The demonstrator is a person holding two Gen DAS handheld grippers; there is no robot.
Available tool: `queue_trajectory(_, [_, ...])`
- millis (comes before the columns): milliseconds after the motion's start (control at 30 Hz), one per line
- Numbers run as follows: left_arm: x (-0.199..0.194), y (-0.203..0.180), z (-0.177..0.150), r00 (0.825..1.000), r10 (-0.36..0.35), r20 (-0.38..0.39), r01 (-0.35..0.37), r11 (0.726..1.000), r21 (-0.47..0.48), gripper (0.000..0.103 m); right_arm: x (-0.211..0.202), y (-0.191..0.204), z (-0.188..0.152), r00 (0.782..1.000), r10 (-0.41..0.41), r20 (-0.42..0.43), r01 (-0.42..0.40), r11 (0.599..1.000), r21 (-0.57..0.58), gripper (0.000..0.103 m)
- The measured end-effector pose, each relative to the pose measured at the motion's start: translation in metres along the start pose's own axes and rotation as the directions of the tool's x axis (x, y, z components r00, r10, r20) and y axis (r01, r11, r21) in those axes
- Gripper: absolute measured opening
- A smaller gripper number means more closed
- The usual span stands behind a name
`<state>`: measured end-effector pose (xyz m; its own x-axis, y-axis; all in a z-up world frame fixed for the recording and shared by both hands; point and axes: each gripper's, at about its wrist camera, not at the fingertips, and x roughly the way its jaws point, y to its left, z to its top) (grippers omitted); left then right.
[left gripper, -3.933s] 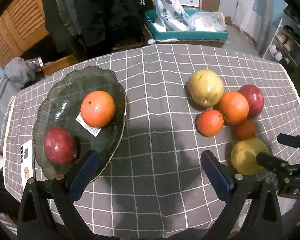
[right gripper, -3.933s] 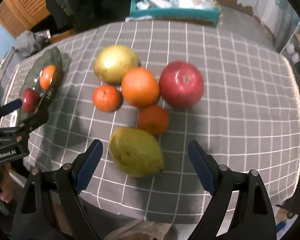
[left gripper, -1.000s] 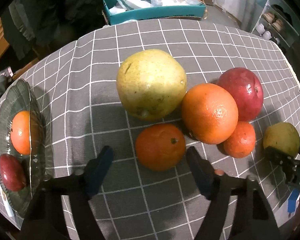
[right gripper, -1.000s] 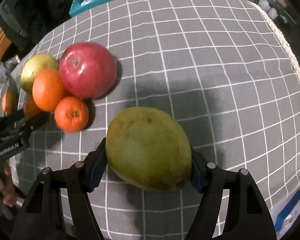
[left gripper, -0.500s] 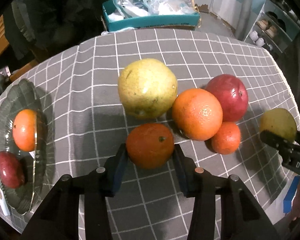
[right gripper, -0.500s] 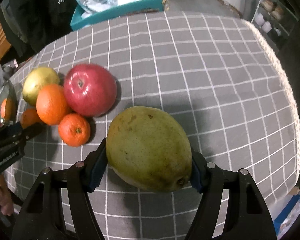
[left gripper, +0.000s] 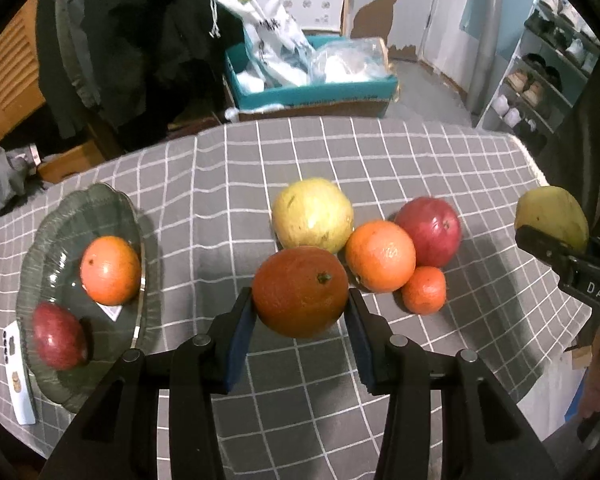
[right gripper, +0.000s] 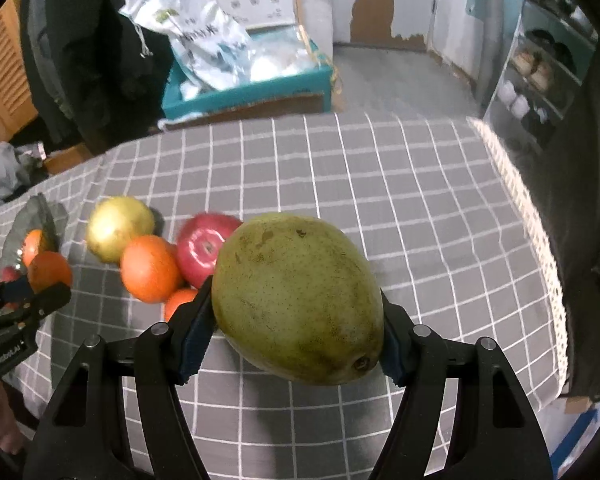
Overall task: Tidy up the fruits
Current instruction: 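Carry the mango with the right tool and tangerine with the left over the green plate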
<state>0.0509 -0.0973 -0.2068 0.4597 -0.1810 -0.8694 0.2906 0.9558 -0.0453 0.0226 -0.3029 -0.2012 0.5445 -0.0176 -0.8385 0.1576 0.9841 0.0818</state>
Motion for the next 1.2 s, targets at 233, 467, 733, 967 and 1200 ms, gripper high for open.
queue_trajectory(233, [-0.029,0.007,0.007,0.997,-0.003,0.074,0.004,1.0,-0.012,0.046,-0.029,0.005,0.008,0.997,0.011,0.082,-0.01,1.0,-0.013,0.07])
queue_trajectory(467, [-0.055,0.009,0.014,0.99,-0.002,0.14,0.005,1.0,-0.017,0.046,-0.055,0.014,0.014,0.989,-0.002,0.151,0.009,0.999,-0.042,0.07])
queue_trajectory(733, [-0.083,0.01,0.021,0.978,-0.001,0.21,0.006,1.0,-0.022,0.046,-0.088,0.029,0.024,0.972,0.023,0.236,-0.002,0.996,-0.089,0.07])
queue_trajectory(967, [-0.1,0.021,0.025,0.968,0.004,0.252,0.007,0.999,-0.041,0.046,-0.097,0.048,0.031,0.963,0.054,0.263,-0.022,0.992,-0.124,0.07])
queue_trajectory(1200, [-0.109,0.038,0.026,0.961,0.028,0.275,-0.008,0.997,-0.07,0.046,-0.101,0.072,0.041,0.958,0.09,0.274,-0.047,0.986,-0.157,0.07])
